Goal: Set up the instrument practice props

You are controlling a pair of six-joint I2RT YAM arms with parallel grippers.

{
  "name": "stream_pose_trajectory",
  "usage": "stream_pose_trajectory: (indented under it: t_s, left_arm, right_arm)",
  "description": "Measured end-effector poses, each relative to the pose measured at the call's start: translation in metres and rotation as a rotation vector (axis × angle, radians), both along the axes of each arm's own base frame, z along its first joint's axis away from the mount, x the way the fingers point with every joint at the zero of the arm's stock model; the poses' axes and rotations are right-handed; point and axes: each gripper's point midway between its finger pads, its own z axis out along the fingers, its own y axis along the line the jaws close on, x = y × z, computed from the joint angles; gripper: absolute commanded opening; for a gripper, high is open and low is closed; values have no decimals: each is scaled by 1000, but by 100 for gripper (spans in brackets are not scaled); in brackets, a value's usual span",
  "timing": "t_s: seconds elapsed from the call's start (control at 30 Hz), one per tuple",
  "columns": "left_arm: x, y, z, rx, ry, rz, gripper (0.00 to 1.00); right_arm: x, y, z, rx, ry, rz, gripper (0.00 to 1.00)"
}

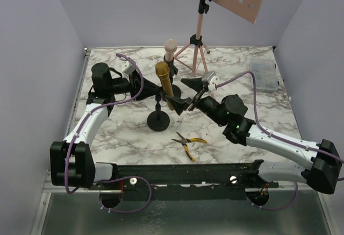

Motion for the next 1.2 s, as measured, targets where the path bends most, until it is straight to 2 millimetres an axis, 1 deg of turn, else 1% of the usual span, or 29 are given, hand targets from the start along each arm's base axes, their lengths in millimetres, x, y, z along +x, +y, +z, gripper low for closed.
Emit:
stream_pose_trajectory:
  t_s: [0.13, 0.23, 0.3, 0.4, 0.47, 0.5, 0.57, 0.6, 0.67, 0.9, 0.93, 0.97, 1.0, 1.07, 1.13, 1.2]
  left_arm:
    - [0, 0, 0, -1, 5, 1, 0]
    - [0, -1, 2, -2, 6, 6, 0]
    - [0, -3, 5, -3, -1, 18, 0]
    - [-3, -6, 12, -11, -27, 33, 0]
    - [-9, -9, 18, -21, -59, 39, 0]
    - [-12, -10, 20, -26, -75, 45, 0]
    - [-17, -12, 23, -37, -99, 53, 0]
    - [-19, -13, 24, -42, -112, 54, 0]
    - [-22, -17, 26, -52, -125, 51, 0]
    - [-14, -25, 18, -66, -95, 62, 0]
    - [-12, -26, 16, -67, -86, 66, 4]
    - [-11, -26, 14, -67, -79, 68, 11]
    - [-10, -26, 12, -67, -75, 70, 20]
    - [-9, -26, 10, -67, -69, 70, 40]
    - [-8, -26, 9, -68, -61, 72, 55]
    - [-8, -26, 9, -71, -52, 73, 63]
  right_arm:
    - [-9, -7, -28, -100, 100, 21, 99]
    - [-14, -18, -55, -146, 167, 8, 98]
    - [-18, -24, -78, -173, 209, 3, 97]
    - [-23, -33, -124, -223, 284, -5, 97]
    - [-28, -39, -158, -264, 347, -16, 97]
    - [-30, -42, -171, -277, 373, -18, 97]
    - [-33, -46, -184, -290, 405, -22, 97]
    - [-33, -46, -188, -289, 415, -22, 97]
    - [-34, -48, -188, -280, 423, -26, 97]
    - [-33, -52, -171, -230, 408, -44, 97]
    - [-33, -53, -170, -226, 406, -46, 97]
    - [-33, -54, -169, -223, 405, -47, 97]
    - [-33, -54, -169, -222, 406, -49, 97]
    - [-34, -57, -168, -223, 409, -52, 97]
    - [-35, -60, -167, -225, 414, -57, 97]
    - [-36, -65, -162, -224, 415, -71, 98]
